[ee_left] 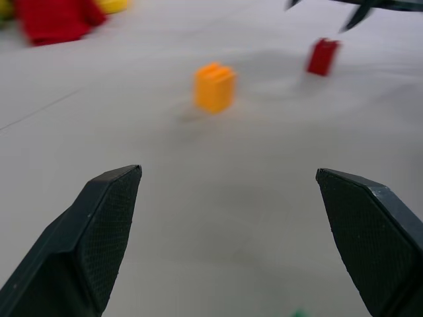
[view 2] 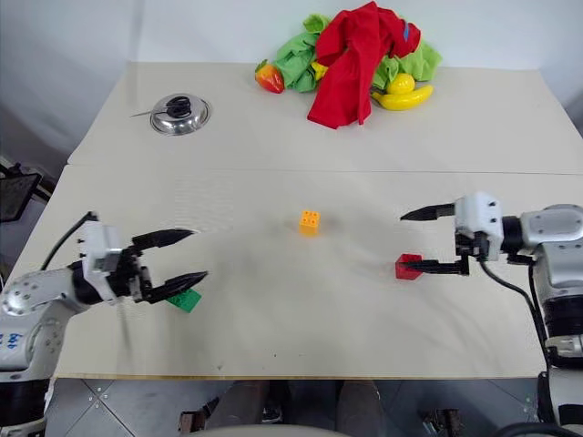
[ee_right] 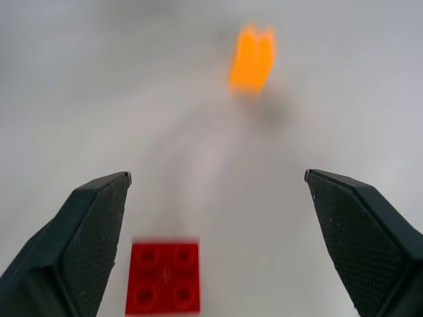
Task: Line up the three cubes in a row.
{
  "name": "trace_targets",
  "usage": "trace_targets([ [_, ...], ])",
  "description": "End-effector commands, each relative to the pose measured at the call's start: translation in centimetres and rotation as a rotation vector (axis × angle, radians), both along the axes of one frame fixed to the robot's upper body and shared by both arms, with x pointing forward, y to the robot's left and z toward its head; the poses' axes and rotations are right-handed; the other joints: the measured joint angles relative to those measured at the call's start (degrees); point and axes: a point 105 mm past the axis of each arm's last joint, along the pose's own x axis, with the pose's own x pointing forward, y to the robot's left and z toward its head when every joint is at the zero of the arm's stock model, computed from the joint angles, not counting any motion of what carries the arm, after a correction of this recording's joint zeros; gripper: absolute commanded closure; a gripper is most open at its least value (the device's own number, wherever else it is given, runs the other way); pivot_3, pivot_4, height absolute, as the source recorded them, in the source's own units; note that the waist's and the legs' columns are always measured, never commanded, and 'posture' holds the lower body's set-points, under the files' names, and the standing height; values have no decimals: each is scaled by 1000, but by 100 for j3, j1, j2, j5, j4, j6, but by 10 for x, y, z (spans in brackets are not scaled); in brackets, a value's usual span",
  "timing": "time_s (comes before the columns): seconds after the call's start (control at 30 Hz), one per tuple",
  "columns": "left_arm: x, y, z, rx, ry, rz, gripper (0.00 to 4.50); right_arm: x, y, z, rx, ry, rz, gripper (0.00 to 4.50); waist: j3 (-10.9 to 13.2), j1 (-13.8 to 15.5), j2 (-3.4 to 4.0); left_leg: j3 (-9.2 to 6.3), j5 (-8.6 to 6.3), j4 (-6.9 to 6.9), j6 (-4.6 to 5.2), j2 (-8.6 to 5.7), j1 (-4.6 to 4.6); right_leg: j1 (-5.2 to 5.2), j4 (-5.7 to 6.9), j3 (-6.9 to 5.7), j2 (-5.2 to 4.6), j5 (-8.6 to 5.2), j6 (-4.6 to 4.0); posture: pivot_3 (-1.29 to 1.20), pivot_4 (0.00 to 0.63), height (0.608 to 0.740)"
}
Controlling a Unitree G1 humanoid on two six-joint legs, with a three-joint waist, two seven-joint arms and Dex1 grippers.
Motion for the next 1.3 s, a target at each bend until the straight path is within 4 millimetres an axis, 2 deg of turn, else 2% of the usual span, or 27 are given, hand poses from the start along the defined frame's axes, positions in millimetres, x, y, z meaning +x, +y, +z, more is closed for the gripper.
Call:
trace_targets([
  [0.03,-9,49,6,-52,-52,193,0,-22,15,21,161,-61,108,48,0,4,0,-1,-1,-1,-1,1,0,0,0,-3,-1,0,-1,0,150,740],
  [0.13,-23,71,2,-86,-77,274,0,-34,31,15,220,-41,148,48,0,-6,-1,1,-5,-2,-5,6,2,0,-1,-6,-1,-2,-3,0,150,740],
  [0.27,-55,104,-22,-66,30,379,0,-49,60,10,326,29,236,48,0,-3,-2,3,-8,0,-6,4,3,-3,4,-5,-10,-2,-4,0,150,740],
  [0.43,-81,113,-38,-30,114,397,0,-58,75,-1,353,62,295,48,-1,21,-10,1,-22,0,-8,6,4,-7,3,-9,-16,-6,-12,0,150,740],
  [0.53,-86,99,-39,-6,113,349,0,-59,76,-6,348,44,312,48,0,39,-12,-2,-37,1,-21,3,4,-9,-8,-9,-27,-6,-19,0,150,740],
  [0.7,-89,59,-40,11,86,238,0,-57,60,-18,334,5,284,48,-2,6,-16,-1,-52,0,-28,3,4,-4,-7,-7,-27,-5,-21,0,150,740],
  [0.77,-85,42,-44,49,52,230,0,-58,48,-24,323,-2,246,48,-2,2,-16,2,-43,-1,-8,3,4,-5,-6,-7,-19,-5,-22,0,150,740],
  [0.9,-79,16,-54,-1,53,275,0,-62,24,-35,289,7,156,48,-2,17,-16,6,-45,-6,3,1,4,0,-13,-11,-13,-5,-22,0,150,740],
  [1.03,-70,6,-66,-36,63,343,0,-66,0,-44,270,10,59,48,-2,16,-18,11,-45,0,8,4,7,4,-11,-9,-10,-5,-22,0,150,740],
  [1.13,-67,1,-74,-30,69,343,617,-68,-10,-49,264,4,14,0,-2,16,-18,13,-44,3,9,6,11,5,-12,-6,-10,-5,-22,0,150,740],
  [1.3,-59,-1,-78,-23,66,346,2146,-72,-15,-50,273,-10,-12,0,-3,11,-17,15,-44,6,9,8,14,1,-15,-1,-13,-5,-22,0,150,740],
])
